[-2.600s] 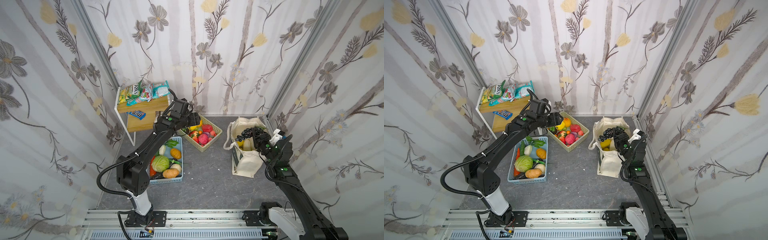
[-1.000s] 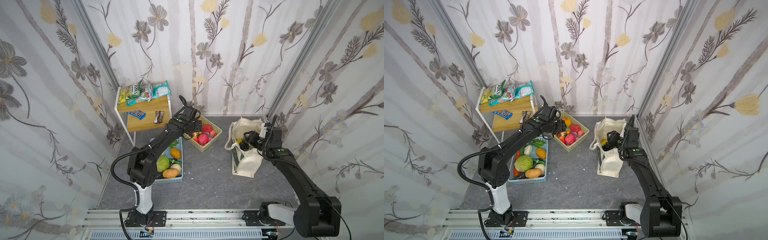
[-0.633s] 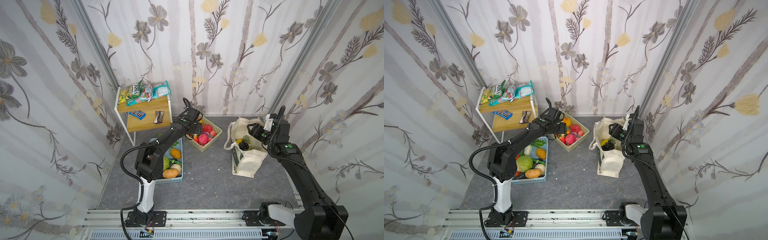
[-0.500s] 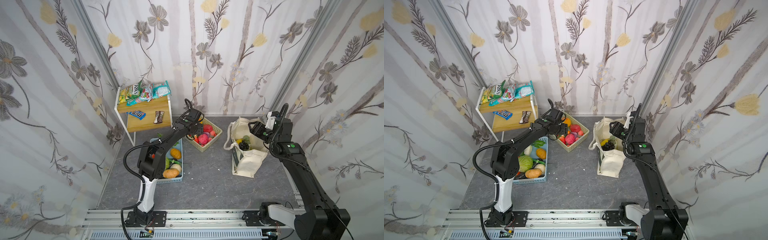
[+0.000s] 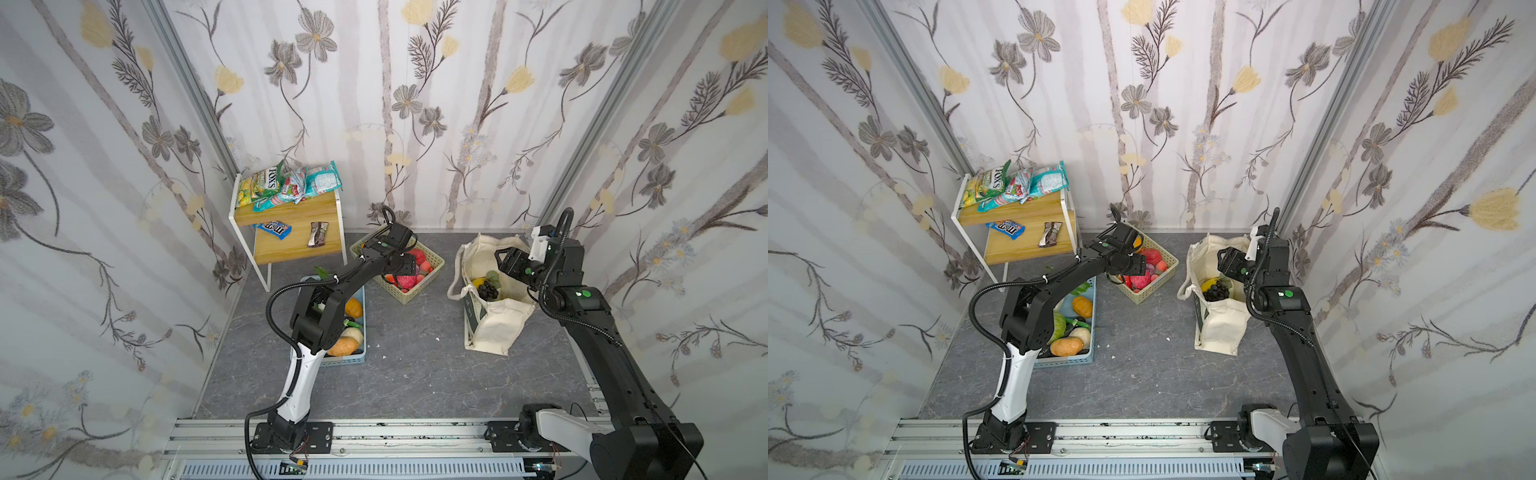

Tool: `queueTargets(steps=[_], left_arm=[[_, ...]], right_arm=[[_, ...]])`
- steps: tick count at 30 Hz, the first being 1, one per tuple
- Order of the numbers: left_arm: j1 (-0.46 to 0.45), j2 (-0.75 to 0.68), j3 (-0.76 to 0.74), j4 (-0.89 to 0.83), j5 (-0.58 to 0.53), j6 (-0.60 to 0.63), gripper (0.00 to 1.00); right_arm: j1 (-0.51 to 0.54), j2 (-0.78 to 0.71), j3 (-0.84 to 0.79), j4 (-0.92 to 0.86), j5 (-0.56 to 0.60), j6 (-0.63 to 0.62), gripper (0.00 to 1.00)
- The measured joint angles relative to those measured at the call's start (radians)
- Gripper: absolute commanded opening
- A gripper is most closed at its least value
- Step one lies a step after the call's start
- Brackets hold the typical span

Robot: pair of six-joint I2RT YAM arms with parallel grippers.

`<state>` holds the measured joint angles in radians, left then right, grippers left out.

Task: Place the food into the grocery bag and tie it
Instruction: 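Lower the left gripper onto the pink cabbage in the fruit basket and grasp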

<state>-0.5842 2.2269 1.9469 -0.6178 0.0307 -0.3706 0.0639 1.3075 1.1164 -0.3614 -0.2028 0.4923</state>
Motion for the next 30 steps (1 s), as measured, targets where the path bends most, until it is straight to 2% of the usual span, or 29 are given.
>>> queueTargets(steps=[30], left_arm=[[0.000,0.094,0.050,0.026,0.060,-0.006,0.80]], right_arm=[[0.027,-0.005,-0.021,0.008,-0.001,0.005,0.69]])
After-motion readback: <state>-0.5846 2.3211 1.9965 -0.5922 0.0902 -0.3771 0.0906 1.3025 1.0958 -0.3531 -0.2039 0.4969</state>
